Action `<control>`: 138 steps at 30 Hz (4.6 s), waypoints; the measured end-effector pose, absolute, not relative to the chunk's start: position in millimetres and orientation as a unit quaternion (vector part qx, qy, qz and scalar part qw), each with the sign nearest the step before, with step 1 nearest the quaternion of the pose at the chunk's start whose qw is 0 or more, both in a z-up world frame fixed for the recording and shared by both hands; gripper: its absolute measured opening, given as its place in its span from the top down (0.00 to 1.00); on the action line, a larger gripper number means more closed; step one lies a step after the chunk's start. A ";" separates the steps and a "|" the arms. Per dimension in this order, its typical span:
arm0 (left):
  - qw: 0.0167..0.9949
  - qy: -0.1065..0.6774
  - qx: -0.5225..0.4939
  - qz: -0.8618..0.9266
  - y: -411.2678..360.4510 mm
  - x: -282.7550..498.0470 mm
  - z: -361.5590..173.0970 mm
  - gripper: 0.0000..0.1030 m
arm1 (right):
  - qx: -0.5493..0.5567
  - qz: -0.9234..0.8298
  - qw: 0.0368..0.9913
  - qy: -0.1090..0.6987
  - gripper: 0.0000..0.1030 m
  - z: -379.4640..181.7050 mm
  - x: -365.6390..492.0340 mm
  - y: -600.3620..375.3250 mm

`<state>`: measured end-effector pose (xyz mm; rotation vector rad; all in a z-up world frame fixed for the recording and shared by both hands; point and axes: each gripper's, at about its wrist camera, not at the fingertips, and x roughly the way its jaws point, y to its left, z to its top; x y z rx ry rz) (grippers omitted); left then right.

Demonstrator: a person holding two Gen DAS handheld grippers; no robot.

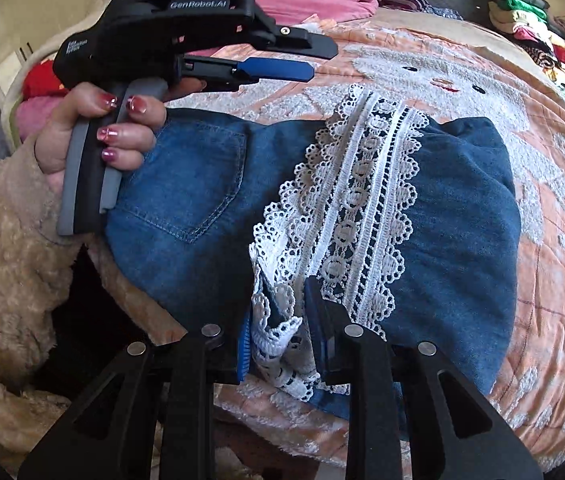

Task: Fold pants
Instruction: 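Carry the lace hem with both grippers and lay it flat on the denim, then open both grippers and move them toward the elastic waistband, then grasp the elastic waistband with the left gripper and lift it over the legs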

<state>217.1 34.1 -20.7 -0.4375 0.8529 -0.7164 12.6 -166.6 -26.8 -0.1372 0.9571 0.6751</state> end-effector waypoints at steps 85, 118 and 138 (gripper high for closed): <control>0.875 0.460 0.007 -0.150 -74.8 102.2 -34.5 0.15 | 0.031 0.282 0.836 0.470 0.40 -40.3 -2.0 -255.7; 0.918 0.386 -0.079 -0.029 42.0 35.4 22.7 0.10 | -0.004 0.327 0.854 0.405 0.23 29.6 18.0 -197.2; 0.902 0.405 -0.141 0.045 124.0 5.3 -10.6 0.10 | -0.079 0.403 0.826 0.386 0.23 47.7 62.0 -87.8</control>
